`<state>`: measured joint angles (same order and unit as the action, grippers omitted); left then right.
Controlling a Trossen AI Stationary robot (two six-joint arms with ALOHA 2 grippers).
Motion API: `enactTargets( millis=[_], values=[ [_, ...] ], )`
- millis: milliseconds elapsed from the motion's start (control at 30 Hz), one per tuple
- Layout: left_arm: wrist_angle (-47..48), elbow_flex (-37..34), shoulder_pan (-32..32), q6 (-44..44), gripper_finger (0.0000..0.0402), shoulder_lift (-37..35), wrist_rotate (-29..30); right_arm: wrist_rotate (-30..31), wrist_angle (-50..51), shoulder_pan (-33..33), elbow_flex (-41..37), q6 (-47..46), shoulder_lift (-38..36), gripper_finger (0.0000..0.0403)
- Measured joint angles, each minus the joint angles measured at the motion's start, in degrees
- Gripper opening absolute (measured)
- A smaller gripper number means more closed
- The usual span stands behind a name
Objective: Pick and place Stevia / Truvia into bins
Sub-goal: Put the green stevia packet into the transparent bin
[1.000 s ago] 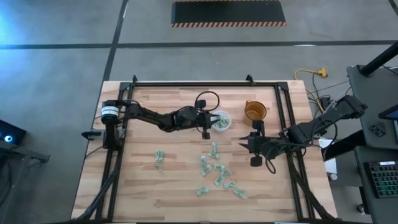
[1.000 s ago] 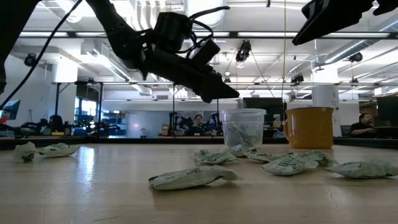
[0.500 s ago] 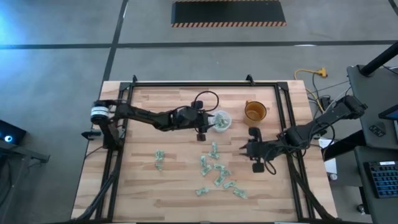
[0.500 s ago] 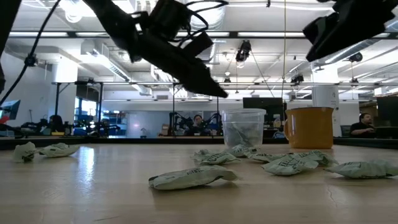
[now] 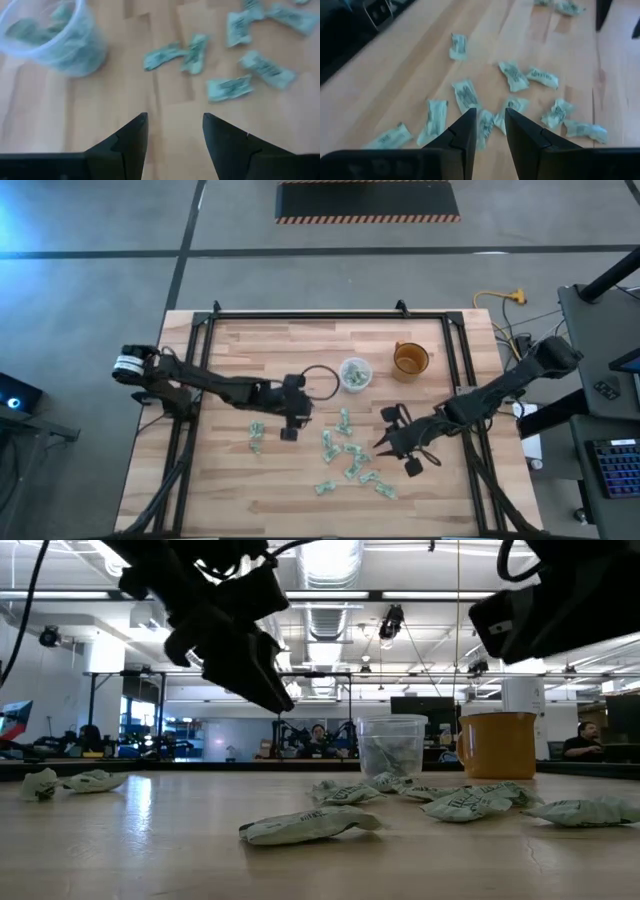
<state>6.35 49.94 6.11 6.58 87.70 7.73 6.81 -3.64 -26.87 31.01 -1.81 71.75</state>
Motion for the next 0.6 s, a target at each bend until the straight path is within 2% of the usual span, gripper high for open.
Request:
enactTargets(
  millis=[167,367,600],
  values=[
    [-0.29,-2.61,2.68,-1.11,0.0173,-0.44,0.04,0.06,0.01,0.02,2.45,-1.87,6.1,0.0098],
    [1.24,-4.66,2.99,-4.96,0.0173,-1.93,0.12,0.14,0.07,0.14,5.8,-5.81,12.85,0.0105],
    [0.2,-5.09,3.09,-5.0,0.0173,-2.5,0.04,0.19,7.8,1.84,11.87,-11.13,18.66,0.0132]
  ],
)
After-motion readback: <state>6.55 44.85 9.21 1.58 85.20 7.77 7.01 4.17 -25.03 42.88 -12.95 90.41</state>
